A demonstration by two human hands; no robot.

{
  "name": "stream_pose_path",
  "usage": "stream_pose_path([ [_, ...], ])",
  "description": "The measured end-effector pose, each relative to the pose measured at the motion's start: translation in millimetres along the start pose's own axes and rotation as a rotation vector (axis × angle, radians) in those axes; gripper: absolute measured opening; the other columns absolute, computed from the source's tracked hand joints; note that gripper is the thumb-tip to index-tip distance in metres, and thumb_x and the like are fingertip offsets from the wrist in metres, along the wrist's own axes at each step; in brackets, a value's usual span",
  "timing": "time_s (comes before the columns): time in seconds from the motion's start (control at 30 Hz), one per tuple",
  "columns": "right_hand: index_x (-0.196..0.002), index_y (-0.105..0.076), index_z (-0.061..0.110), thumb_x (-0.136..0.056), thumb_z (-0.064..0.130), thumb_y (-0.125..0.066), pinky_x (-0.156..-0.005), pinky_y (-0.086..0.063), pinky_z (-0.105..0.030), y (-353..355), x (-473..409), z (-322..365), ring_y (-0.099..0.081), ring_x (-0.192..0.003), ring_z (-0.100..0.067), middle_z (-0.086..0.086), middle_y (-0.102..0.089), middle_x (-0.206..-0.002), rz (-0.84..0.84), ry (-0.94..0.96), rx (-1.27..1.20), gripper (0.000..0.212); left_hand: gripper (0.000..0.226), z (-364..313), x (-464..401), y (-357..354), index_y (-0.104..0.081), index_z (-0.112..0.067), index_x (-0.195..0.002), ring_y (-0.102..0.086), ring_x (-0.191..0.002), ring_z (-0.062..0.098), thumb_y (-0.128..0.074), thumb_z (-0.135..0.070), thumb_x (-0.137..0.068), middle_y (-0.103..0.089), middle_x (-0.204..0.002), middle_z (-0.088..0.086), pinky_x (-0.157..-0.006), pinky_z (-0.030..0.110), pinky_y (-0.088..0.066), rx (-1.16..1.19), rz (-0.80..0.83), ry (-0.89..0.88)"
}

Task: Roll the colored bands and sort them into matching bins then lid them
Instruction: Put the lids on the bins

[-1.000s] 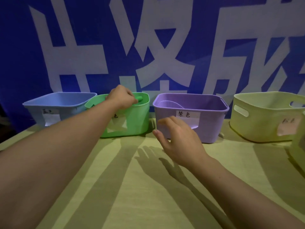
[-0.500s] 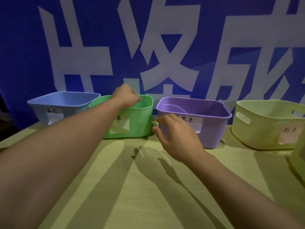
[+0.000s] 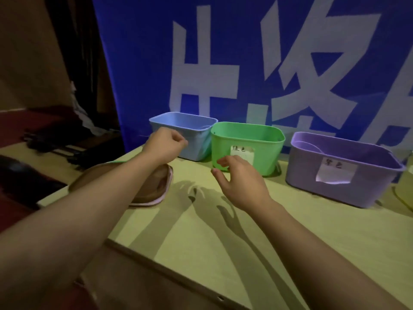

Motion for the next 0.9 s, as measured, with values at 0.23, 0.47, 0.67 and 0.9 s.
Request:
stream_pose_path([
  [0.23, -0.138, -0.053, 0.023, -0.102, 0.053, -0.049, -0.092, -0.052, -0.04, -74, -10, 77, -0.059, -0.122, -0.025, -0.001, -0.064, -0.133, 0.197, 0.008, -0.032, 0.047, 0.05, 138, 25, 63, -0.065, -0.019, -0.131, -0.063, -0.115, 0.029, -0.074, -0.046, -0.09, -0.066, -0.128, 0.008, -0.101, 0.042, -0.052, -0.148, -0.03, 0.355],
  [0.47, -0.143, -0.047, 0.021, -0.099, 0.057, -0.051, -0.09, -0.053, -0.04, -124, -14, 110, -0.063, -0.116, -0.028, -0.005, -0.067, -0.131, 0.338, -0.099, -0.069, 0.057, 0.077, 216, 45, 80, -0.052, 0.0, -0.139, -0.056, -0.127, 0.039, -0.076, -0.051, -0.086, -0.059, -0.138, 0.021, -0.105, 0.043, -0.048, -0.2, 0.014, 0.602],
  [0.67, -0.146, -0.047, 0.023, -0.098, 0.056, -0.057, -0.094, -0.052, -0.038, -116, -17, 112, -0.062, -0.12, -0.025, -0.001, -0.064, -0.136, 0.267, -0.164, -0.152, 0.059, 0.063, 199, 43, 88, -0.055, -0.005, -0.132, -0.062, -0.116, 0.036, -0.076, -0.046, -0.088, -0.065, -0.125, 0.017, -0.087, 0.04, -0.052, -0.2, -0.103, 0.547],
  [0.9, -0.131, -0.059, 0.028, -0.084, 0.058, -0.074, -0.099, -0.051, -0.039, -54, -22, 83, -0.052, -0.127, -0.022, -0.001, -0.048, -0.139, 0.049, -0.076, -0.106, 0.057, 0.048, 139, 31, 70, -0.063, -0.007, -0.114, -0.064, -0.092, 0.026, -0.075, -0.046, -0.089, -0.068, -0.111, 0.008, -0.07, 0.035, -0.047, 0.178, -0.165, 0.507],
])
Point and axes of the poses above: each hand's wrist, its own x-axis away from the middle knuckle, its own y-axis out of the back of the hand, z = x × y, the point moved 6 cm from there along -x, towards the middle knuckle
